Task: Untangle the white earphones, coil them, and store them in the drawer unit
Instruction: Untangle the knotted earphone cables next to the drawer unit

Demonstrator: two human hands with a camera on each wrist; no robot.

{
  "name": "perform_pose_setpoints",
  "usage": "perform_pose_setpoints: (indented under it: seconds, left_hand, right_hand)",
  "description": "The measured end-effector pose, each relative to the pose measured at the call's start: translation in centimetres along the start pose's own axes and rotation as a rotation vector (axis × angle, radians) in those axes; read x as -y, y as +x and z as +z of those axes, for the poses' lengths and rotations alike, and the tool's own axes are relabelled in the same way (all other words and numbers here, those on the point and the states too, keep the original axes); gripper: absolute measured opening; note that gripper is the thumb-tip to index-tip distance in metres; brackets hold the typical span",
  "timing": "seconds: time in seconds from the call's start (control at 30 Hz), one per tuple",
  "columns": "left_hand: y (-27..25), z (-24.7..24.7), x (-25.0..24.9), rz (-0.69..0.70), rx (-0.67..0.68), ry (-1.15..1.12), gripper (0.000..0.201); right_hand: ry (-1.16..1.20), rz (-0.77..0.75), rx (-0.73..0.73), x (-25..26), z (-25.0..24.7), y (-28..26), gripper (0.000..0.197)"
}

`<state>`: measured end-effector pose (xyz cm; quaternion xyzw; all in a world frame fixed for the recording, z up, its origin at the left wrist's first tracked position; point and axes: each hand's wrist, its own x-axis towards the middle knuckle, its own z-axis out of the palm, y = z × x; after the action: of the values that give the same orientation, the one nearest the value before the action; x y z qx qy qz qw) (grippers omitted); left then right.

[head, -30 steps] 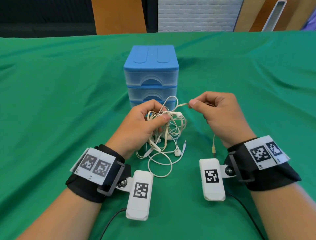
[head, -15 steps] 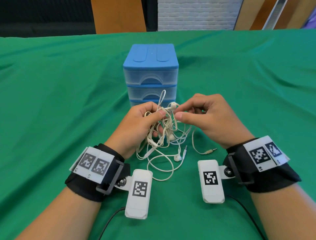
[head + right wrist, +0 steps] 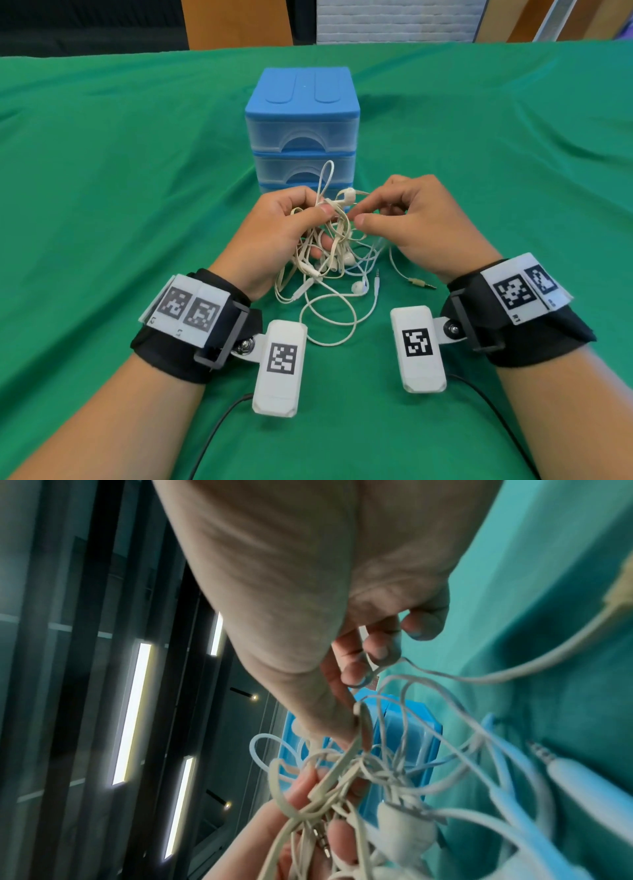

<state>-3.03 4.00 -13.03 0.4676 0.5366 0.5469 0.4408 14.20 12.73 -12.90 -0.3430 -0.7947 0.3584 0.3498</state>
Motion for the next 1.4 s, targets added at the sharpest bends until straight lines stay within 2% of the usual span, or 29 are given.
perform_pose_setpoints:
  seconds: [0.17, 0.4, 0.5, 0.63, 0.7, 0.83, 1.0, 1.23, 1.4]
  left_hand:
    - [-0.1, 0.2, -0.1, -0.019, 0.07, -0.006, 0.011]
    - [0.0, 0.2, 0.3, 0.008, 0.058, 0.039, 0.012]
    - [0.3, 0.1, 0.5, -0.015, -0.014, 0.049, 0.012]
    - [0.8, -0.6, 0.9, -0.055, -0.167, 0.031, 0.025]
    - [1.0, -0.9, 0.9, -0.07, -0.202, 0.036, 0.025]
    - [1.2, -1.1, 1.1, -0.08, -0.215, 0.055, 0.026]
    - [1.3, -1.1, 1.2, -0.064, -0.24, 0.083, 0.019]
    - [1.1, -1.0, 0.9, -0.043, -0.269, 0.065, 0.029]
    - [1.0, -0.9, 0.8, -0.03, -0.257, 0.038, 0.022]
  right_hand:
    - [-0.023, -0.027, 0.007, 0.1, 0.0, 0.0, 0.013]
    - [-0.043, -0.074, 0.063, 0.5, 0.1, -0.3, 0.009]
    - [-0.067, -0.037, 0.03, 0.4, 0.1, -0.2, 0.011]
    - [-0.077, -0.047, -0.022, 0.5, -0.1, -0.3, 0.01]
    - [0.086, -0.065, -0.04, 0.8, 0.0, -0.2, 0.009]
    - [0.645, -0.003, -0.039, 1.5, -0.5, 0.0, 0.009]
    - [1.057, 0.031, -0.079, 1.6, -2.7, -0.1, 0.01]
    - [1.259, -0.005, -0.139, 1.0, -4.2, -0.3, 0.019]
    - [1.151, 0.041, -0.194, 1.1, -3.8, -0.1, 0.014]
